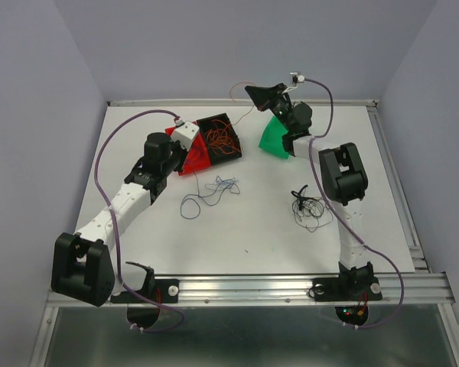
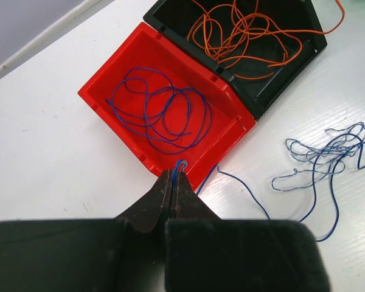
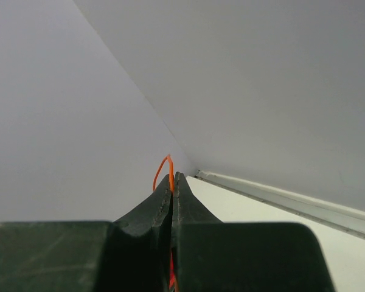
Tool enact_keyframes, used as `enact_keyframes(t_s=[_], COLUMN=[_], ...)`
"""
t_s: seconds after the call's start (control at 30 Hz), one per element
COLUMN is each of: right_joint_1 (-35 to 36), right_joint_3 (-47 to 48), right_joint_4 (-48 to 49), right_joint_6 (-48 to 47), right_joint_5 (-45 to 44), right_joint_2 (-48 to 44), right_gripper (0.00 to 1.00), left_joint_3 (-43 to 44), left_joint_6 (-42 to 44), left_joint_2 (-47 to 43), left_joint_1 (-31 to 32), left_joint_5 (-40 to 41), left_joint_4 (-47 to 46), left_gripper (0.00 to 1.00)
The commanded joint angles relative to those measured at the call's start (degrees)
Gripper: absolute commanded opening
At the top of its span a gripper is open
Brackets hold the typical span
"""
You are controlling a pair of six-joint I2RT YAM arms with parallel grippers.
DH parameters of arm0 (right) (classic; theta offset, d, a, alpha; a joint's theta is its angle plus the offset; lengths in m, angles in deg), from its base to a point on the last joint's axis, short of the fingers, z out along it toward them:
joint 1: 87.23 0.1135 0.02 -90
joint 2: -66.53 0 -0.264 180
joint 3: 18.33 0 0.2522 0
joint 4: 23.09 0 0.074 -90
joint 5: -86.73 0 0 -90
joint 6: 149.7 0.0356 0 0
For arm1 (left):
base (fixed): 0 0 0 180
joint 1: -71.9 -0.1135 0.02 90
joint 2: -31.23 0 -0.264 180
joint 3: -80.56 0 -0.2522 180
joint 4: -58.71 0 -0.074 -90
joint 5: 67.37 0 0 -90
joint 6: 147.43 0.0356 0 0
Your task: Untangle the cables
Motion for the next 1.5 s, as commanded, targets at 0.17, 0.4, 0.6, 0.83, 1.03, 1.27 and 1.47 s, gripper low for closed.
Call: enact_keyframes(t_s=[0.17,0.4,0.6,0.83,1.03,1.27,1.47], right_joint_1=[2.1,5.1,6.4,9.3,12.3,15.0,17.6], right_joint_3=[-1.1,-3.2,-4.0,-3.5,-0.3,8.0,18.0], right_joint_4=[3.6,3.1,-0.3,-12.3,-25.5,-39.5,-51.7], right_joint_6=[-3.1,-11.4,-14.7,-24.6,-34.5,-41.3,-47.3], right_joint_5=[5.9,6.9,4.6,-3.6,-11.4,-19.3,-26.6], right_joint_2=[2.9,1.2,1.9,1.2,1.8,5.5,10.2], right_gripper=[0.01,0.01,0.01,0.01,0.01,0.01,0.01], left_joint_3=[0.0,-0.2,-0.1,-0.4,-0.4,-0.4,-0.4], left_joint_6=[-0.5,-0.5,-0.3,-0.4,-0.3,-0.2,-0.3], left_joint_2=[-0.3,-0.8,-0.5,-1.3,-1.3,-1.3,-1.3], left_joint_1=[0.2,0.2,0.2,0.2,0.2,0.2,0.2], left_joint_5=[-0.2,-0.1,-0.2,-0.7,-0.9,-1.2,-1.3], left_joint_4=[-1.9,-1.9,-1.9,-1.9,-1.9,-1.9,-1.9], left_gripper=[0.00,0.00,0.00,0.00,0.00,0.00,0.00])
